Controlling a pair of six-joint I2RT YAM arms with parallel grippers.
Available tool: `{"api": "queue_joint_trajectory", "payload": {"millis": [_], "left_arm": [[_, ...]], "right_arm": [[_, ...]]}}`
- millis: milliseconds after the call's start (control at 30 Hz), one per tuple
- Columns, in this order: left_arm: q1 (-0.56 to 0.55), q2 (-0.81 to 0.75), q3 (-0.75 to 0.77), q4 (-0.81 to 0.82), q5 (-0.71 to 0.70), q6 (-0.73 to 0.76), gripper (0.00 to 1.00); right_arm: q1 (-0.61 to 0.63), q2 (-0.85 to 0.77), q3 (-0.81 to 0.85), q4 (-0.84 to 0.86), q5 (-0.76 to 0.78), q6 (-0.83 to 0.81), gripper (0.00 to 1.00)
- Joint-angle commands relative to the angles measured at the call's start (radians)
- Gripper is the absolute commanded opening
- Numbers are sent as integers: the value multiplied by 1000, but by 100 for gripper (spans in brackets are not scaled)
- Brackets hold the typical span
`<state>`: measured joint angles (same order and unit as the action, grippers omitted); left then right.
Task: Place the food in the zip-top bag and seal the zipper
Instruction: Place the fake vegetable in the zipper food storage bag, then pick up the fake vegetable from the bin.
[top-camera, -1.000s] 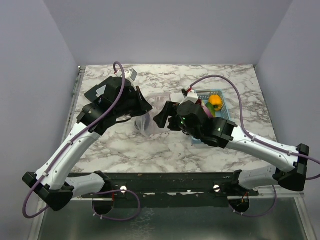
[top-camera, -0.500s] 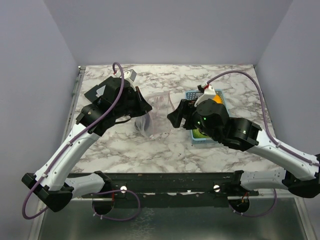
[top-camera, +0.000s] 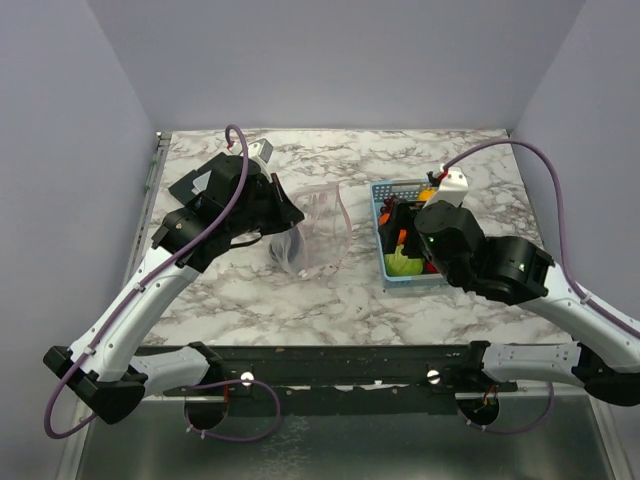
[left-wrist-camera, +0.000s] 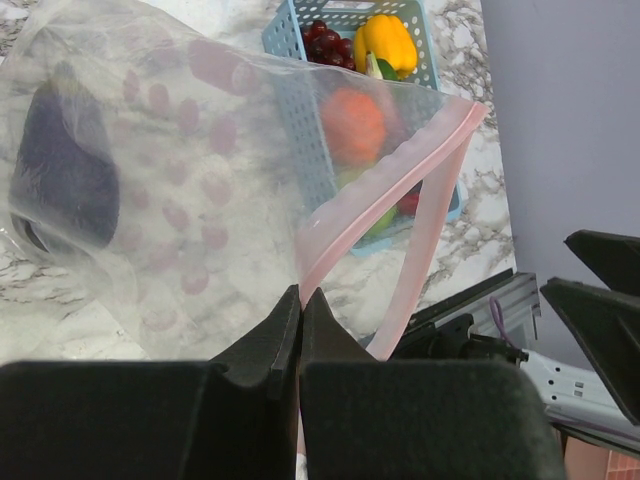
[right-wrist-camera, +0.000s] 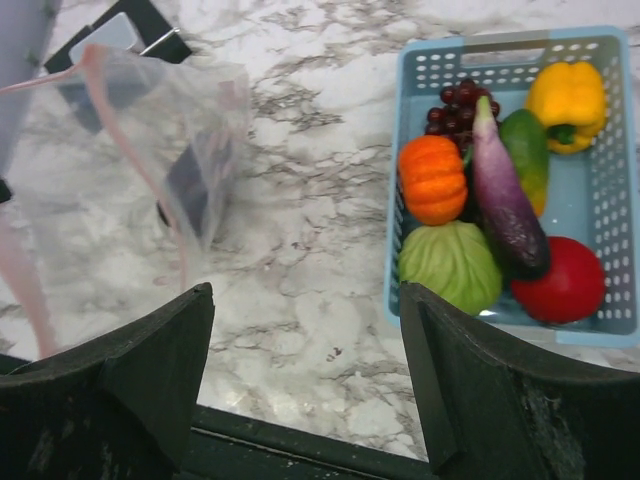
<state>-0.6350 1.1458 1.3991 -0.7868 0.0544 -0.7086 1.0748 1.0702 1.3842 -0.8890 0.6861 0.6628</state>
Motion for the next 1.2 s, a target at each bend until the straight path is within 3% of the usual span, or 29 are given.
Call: {"api": "queue_joint_trajectory", "payload": {"millis": [0, 533, 833, 1167], "left_arm": [[3, -10, 26, 0, -27, 20, 0], [3, -9, 16, -3, -36, 24, 0], [3, -6, 20, -6, -38, 28, 0], [3, 1, 27, -5, -28, 33, 0]], "right_arm": [[-68, -27, -45, -74, 30, -36, 80], [-441, 61, -315, 105, -396, -132, 86], [-538, 122, -416, 197, -509, -113, 91], [-601, 193, -476, 244, -518, -92, 98]]}}
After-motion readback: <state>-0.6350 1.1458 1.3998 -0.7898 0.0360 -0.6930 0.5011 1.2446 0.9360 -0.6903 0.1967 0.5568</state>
